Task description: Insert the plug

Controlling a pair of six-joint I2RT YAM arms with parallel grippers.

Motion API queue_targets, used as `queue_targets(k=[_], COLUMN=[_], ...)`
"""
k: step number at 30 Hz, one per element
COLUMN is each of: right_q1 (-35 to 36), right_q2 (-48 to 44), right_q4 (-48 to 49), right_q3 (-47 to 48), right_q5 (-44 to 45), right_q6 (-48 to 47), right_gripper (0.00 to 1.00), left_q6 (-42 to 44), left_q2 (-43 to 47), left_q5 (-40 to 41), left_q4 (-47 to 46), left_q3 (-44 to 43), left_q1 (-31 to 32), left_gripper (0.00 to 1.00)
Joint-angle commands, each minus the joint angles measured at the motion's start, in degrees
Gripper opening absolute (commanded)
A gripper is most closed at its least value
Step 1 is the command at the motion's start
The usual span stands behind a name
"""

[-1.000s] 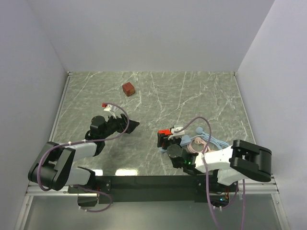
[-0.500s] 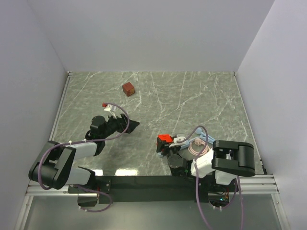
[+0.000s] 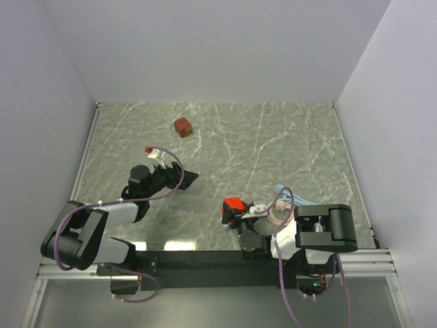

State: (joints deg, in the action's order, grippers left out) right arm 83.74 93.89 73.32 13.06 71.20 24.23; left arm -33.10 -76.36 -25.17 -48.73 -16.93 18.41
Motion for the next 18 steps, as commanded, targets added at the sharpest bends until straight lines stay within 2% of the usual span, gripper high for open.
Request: queue_targets(k=[1, 6, 9, 10, 12, 13, 14, 15, 16, 17, 18], right_q1=[2.6, 5.4, 6.9, 7.1, 8.1, 9.7, 10.4, 11.2, 11.8, 12.1, 10.6], right_q2=[2.3, 4.8, 4.6, 3.4, 1.9, 1.7, 3.4, 6.6, 16.5, 20.2, 20.6], right_q4=[-4.6, -5.4, -16.1, -24.5, -38.6, -70.4, -91.3, -111.3, -148.4, -155.5, -152.9], right_q3=[0.5, 0.5, 2.5, 2.8, 6.2, 9.3, 13.3, 20.2, 23.3, 26.4, 28.4], right_q5=[6.1, 9.0, 11.6, 12.6, 15.0, 16.2, 19.3, 20.3, 20.7, 18.9, 24.1], right_q6=[4.9, 7.7, 14.9, 18.5, 34.3, 45.8, 81.6, 101.3, 120.6, 135.3, 136.1], right_gripper=[0.0, 0.0, 0.0, 0.0, 0.0, 0.0, 0.0, 0.0, 0.0, 0.0, 0.0], left_q6=[0.9, 0.9, 0.8, 0.8, 0.8, 0.8, 0.8, 0.7, 0.7, 0.7, 0.8], left_q2=[0.2, 0.9, 1.0, 1.0, 0.9, 0.9, 0.8, 0.8, 0.6, 0.5, 0.6], left_q5=[-0.1, -0.1, -0.4, -0.4, -0.5, -0.5, -0.6, -0.8, -1.1, -1.4, -0.9], left_q4=[-3.2, -3.5, -3.8, -3.8, -3.9, -3.8, -4.1, -4.2, -4.4, -4.4, -4.1], left_q3=[-0.4, 0.1, 0.2, 0.1, 0.1, 0.1, 0.1, 0.1, 0.1, 0.0, -0.1], left_q1=[0.0, -0.1, -0.1, -0.1, -0.1, -0.1, -0.1, -0.1, -0.1, -0.1, 0.0], left_gripper=[0.99, 0.99, 1.0, 1.0, 0.99, 0.99, 0.99, 1.0, 0.99, 1.0, 1.0])
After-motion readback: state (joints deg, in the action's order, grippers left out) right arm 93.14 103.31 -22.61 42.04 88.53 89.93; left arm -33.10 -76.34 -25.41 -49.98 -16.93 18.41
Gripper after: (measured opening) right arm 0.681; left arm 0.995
